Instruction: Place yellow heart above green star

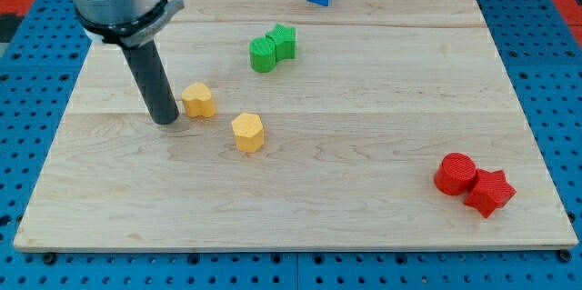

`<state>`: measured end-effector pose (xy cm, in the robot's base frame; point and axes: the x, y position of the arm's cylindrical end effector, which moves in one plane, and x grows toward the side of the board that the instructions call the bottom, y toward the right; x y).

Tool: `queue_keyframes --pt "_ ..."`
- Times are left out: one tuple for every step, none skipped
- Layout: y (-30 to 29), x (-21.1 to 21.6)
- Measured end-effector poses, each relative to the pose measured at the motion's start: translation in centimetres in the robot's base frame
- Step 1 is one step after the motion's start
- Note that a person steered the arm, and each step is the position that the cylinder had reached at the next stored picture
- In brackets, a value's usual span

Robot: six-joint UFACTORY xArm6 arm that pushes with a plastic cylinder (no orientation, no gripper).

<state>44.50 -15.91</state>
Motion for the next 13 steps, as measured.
queue_keyframes --pt "3.2 -1.6" --pt "3.4 2.7" --pt "5.5 3.6" --pt "7.9 0.7" --pt "6.1 -2.1" --pt "3.9 -4.9" --pt "4.4 -7.1" --pt "2.5 -4.6" --pt "2.8 -3.9" --pt "5.6 -4.5" --pt "6.6 -6.0" --pt "6.1 -10.1" --pt "6.1 -14.3"
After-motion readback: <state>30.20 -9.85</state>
